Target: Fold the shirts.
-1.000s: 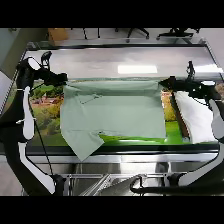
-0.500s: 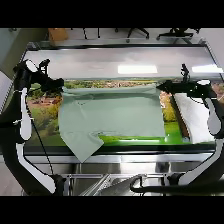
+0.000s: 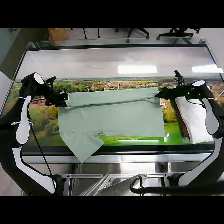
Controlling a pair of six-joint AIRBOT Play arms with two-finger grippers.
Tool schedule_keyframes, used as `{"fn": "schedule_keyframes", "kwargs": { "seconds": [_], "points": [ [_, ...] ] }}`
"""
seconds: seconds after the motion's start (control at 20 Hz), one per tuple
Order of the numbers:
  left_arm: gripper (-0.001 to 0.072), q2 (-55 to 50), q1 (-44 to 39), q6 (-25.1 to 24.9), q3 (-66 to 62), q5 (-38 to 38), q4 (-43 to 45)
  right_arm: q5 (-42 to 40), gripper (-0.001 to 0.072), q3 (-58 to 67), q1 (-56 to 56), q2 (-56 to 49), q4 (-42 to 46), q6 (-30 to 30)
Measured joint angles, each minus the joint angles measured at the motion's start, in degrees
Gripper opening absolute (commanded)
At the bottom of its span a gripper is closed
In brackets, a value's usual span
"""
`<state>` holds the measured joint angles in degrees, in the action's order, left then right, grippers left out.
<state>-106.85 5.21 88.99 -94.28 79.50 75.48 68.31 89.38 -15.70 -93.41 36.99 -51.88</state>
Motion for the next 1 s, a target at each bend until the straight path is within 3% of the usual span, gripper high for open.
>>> {"fn": "schedule_keyframes", "kwargs": {
  "seconds": [0.05,0.2,0.25,0.3,0.4,0.65,0.7,0.75,1.0],
  "points": [
    [0.0706,0.02,0.02,0.09,0.15,0.04,0.00,0.22,0.0328,0.02,0.02,0.04,0.15,0.00],
    [0.0690,0.15,0.04,0.17,-2.08,3.10,-0.28,2.08,0.0341,0.48,-0.24,1.95,1.09,-0.61],
    [0.0689,0.28,0.11,0.15,-3.41,5.35,-0.35,2.73,0.0407,0.61,-0.57,3.19,2.21,-1.38],
    [0.0688,0.76,0.24,0.15,-4.44,7.87,-0.44,3.41,0.0401,0.72,-1.05,4.81,3.91,-2.71],
    [0.0525,3.39,0.48,0.09,-4.00,11.58,-0.44,5.55,0.0382,0.55,-2.27,8.37,7.69,-5.79],
    [0.0512,19.34,0.63,-2.08,13.68,12.07,-0.44,12.09,0.0365,-8.55,-6.43,18.32,13.00,-10.10],
    [0.0210,23.45,0.55,-2.49,19.08,11.58,-0.46,12.74,0.0365,-11.91,-7.30,20.65,13.55,-10.43],
    [0.0014,27.26,0.35,-2.75,24.22,11.32,-0.46,12.83,0.0365,-15.34,-8.00,22.95,13.88,-10.58],
    [0.0013,38.56,-0.09,-4.92,42.97,9.16,-0.48,11.28,0.0365,-27.65,-9.20,29.59,14.56,-10.62]
  ]
}}
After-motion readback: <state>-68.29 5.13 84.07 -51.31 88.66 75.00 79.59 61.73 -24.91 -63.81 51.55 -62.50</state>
